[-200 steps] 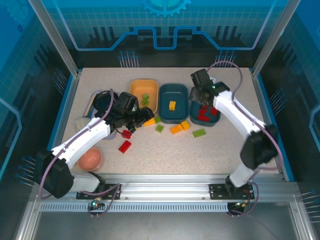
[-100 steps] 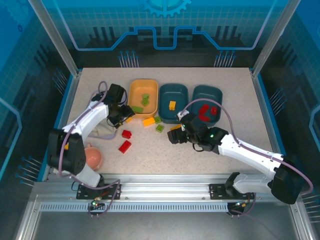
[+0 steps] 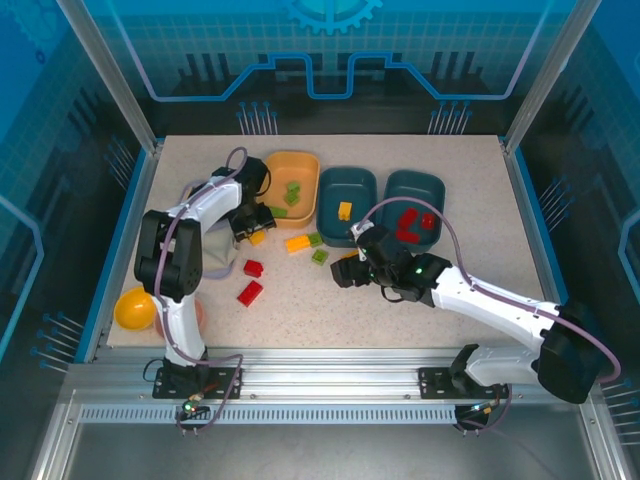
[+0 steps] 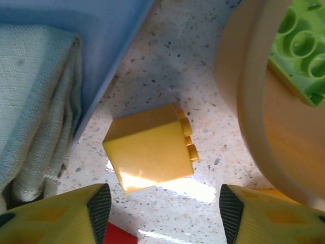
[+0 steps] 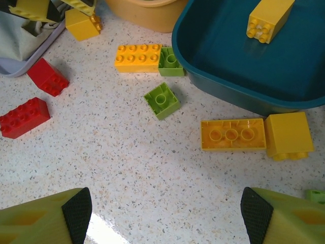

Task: Sort the legos into containers by color

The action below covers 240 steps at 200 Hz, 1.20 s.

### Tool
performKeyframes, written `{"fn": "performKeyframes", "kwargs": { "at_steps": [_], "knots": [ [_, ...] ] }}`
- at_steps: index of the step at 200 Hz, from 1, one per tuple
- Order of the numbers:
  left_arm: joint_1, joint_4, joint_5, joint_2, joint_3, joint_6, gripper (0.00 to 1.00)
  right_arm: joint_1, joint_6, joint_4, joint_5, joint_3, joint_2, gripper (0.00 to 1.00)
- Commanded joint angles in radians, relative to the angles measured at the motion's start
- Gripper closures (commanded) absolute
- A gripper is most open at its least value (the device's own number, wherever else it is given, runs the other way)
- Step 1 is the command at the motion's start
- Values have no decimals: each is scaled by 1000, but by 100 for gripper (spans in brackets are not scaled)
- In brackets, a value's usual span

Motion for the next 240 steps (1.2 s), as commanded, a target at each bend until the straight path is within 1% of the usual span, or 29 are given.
{"fn": "performKeyframes", "kwargs": {
  "at_steps": [1,19,32,50,66,80,94,106,125,142,165,207,224,240],
  "knots": [
    [-1,-59,-48,24,37,33,32,-5,14,5,-22,29,4,20],
    [-11,-67,-63,-2,28,21,31,-12,18,2,-26,29,4,20],
    [-28,-34,-74,-70,-28,-1,30,-13,20,2,-26,28,5,20],
    [-33,36,-59,-152,-120,-56,29,-18,29,2,-28,27,9,20],
    [-29,84,-46,-167,-156,-81,28,-19,38,5,-40,27,16,20],
    [-28,110,-39,-152,-143,-66,28,-21,40,5,-47,28,24,20],
    [-32,93,-69,-117,-88,-1,27,-21,41,-2,-49,28,32,20],
    [-36,67,-90,-80,-34,88,29,-21,44,-9,-51,28,35,20],
    [-45,36,-120,-43,16,291,31,-23,47,-20,-52,28,30,20],
    [-45,44,-135,-42,2,417,32,-24,53,-33,-46,28,15,19],
    [-44,93,-90,-49,-33,544,30,-30,69,-41,-41,21,-7,20],
    [-41,141,-57,-23,-51,717,27,-38,97,-64,-45,22,-10,19],
    [-16,135,-27,5,-42,696,27,-38,110,-70,-45,23,-9,19],
    [-12,126,-4,26,-41,685,27,-38,122,-81,-42,25,-12,19]
  ]
}}
